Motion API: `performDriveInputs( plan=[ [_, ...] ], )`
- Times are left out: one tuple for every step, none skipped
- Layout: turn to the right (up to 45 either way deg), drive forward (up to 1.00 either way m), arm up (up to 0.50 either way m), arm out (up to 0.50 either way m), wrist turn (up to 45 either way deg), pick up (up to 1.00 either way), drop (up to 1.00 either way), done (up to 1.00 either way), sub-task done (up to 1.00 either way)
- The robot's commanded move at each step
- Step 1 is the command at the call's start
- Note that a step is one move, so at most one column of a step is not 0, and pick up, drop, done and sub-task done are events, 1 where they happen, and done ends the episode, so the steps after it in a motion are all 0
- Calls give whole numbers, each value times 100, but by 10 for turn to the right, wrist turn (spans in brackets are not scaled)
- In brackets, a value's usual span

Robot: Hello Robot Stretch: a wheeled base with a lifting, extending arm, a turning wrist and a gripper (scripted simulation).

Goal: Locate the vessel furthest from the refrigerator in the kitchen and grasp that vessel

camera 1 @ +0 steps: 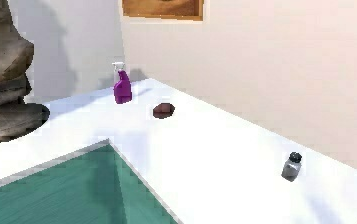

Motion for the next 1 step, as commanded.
performDriveInputs(
  plan=[
    [0,0,0,0,0,0,0,100,0]
  ],
)
